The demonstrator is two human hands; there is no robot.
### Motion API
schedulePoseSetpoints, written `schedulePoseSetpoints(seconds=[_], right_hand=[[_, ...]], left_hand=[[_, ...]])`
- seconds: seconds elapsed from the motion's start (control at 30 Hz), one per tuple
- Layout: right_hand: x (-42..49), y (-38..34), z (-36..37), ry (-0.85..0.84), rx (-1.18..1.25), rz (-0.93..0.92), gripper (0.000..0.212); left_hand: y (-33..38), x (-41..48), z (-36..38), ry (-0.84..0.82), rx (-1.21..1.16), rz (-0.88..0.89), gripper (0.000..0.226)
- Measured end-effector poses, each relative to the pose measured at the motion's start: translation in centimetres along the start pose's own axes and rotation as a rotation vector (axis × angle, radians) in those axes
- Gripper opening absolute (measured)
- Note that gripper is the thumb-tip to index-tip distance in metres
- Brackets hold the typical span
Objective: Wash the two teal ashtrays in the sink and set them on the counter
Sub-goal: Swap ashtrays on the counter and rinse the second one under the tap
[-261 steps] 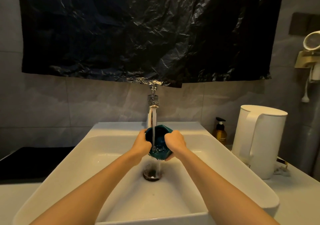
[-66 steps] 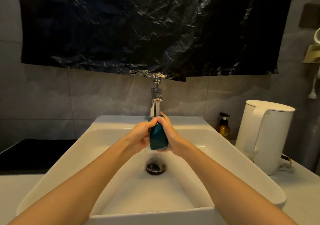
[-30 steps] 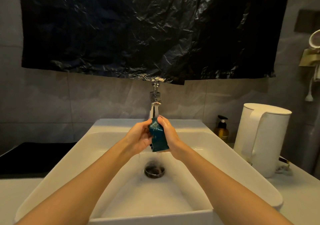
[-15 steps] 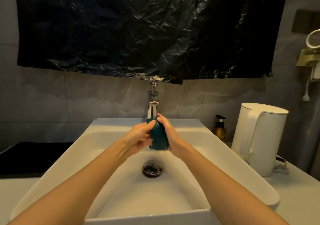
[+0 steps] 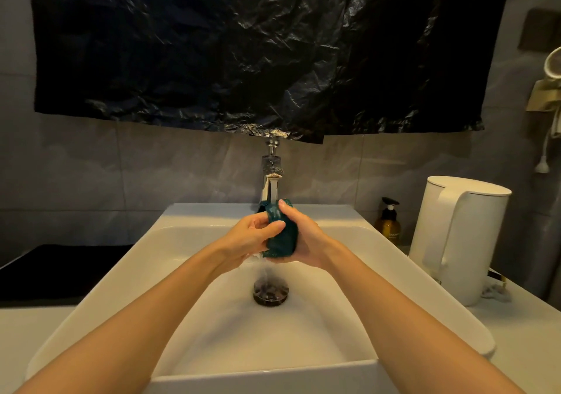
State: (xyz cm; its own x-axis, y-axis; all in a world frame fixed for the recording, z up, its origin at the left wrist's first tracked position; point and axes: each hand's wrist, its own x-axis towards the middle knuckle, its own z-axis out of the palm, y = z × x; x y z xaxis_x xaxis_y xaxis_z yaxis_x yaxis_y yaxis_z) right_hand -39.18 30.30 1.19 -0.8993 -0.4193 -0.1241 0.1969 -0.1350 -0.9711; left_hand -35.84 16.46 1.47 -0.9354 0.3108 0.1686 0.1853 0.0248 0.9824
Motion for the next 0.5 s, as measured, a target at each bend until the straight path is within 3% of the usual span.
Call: schedulePoseSetpoints(seconds=[0.27, 0.4, 0.5], right_hand=[[0.1, 0.1, 1.1, 0.177, -0.100, -0.056, 0.039], [0.4, 0.2, 0.8, 0.201, 0.070, 0.077, 0.059], [0.3, 0.3, 0.6, 0.136, 0.049, 0.041, 0.056]], left_hand=[[-0.2, 0.1, -0.2, -0.023, 0.032, -0.004, 0.030], [-0.1, -0.1, -0.1, -0.037, 0.046, -0.017, 0.031], [0.0, -0.2, -0.3, -0.040, 0.029, -0.021, 0.031]])
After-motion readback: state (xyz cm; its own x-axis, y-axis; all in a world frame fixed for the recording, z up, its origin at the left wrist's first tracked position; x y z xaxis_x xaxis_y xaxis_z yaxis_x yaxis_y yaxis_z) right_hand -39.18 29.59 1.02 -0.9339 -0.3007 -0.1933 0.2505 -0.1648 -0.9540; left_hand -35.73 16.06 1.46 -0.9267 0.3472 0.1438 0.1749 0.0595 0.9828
